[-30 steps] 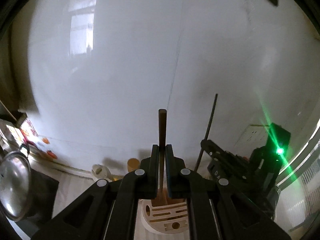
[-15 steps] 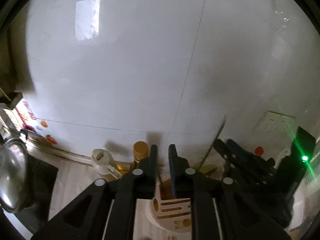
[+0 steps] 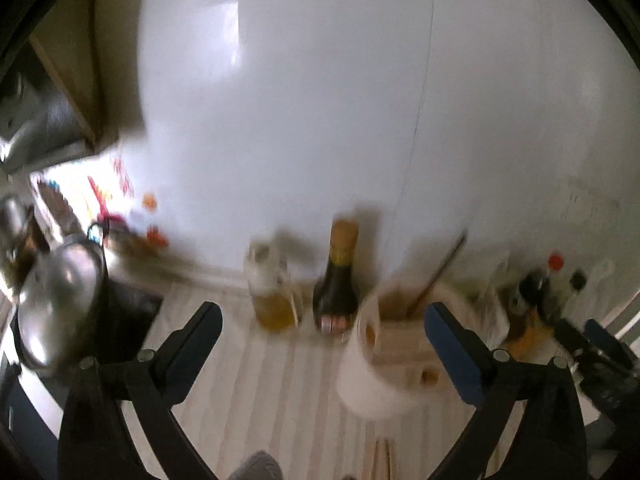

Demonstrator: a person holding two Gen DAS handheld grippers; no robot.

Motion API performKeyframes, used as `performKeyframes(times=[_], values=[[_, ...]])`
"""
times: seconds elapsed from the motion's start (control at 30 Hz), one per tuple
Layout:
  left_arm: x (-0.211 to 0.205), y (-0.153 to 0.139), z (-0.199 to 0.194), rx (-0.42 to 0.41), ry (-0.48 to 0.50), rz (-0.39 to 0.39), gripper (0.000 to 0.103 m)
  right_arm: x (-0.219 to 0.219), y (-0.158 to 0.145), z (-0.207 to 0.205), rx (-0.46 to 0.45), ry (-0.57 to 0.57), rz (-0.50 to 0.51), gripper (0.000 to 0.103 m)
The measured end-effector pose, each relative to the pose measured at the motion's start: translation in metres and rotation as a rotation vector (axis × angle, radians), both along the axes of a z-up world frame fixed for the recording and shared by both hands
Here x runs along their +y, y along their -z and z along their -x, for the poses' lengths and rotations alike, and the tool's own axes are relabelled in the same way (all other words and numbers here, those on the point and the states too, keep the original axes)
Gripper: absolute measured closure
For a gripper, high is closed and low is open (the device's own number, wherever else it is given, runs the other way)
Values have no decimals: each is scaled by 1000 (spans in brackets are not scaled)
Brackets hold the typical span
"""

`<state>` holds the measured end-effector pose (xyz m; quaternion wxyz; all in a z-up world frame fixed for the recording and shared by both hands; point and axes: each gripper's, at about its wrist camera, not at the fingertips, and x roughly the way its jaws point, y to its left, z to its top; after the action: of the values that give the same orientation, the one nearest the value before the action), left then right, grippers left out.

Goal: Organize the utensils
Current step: 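Insert the dark chopstick into the holder with the left tool while the right tool inserts its own, then grasp a light wooden chopstick with the left tool while the right tool approaches another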

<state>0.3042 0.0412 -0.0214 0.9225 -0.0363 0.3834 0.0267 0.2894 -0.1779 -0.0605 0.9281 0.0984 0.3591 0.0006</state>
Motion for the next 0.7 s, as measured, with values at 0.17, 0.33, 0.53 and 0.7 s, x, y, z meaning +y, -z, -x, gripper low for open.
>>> performKeyframes(times=[0.17, 0.33, 0.53, 0.7], values=[[-12, 63, 27, 146, 14, -10, 0, -19, 29, 40, 75, 51, 9, 7], [-33, 124, 47, 279, 39, -63, 0, -37, 74, 62, 219, 72, 19, 7], [-53, 189, 62, 442, 49, -109, 0, -45, 139, 82, 408, 50, -25, 33], [-67, 233, 74, 566, 94, -40, 21, -39, 180, 92, 502, 16, -59, 52]])
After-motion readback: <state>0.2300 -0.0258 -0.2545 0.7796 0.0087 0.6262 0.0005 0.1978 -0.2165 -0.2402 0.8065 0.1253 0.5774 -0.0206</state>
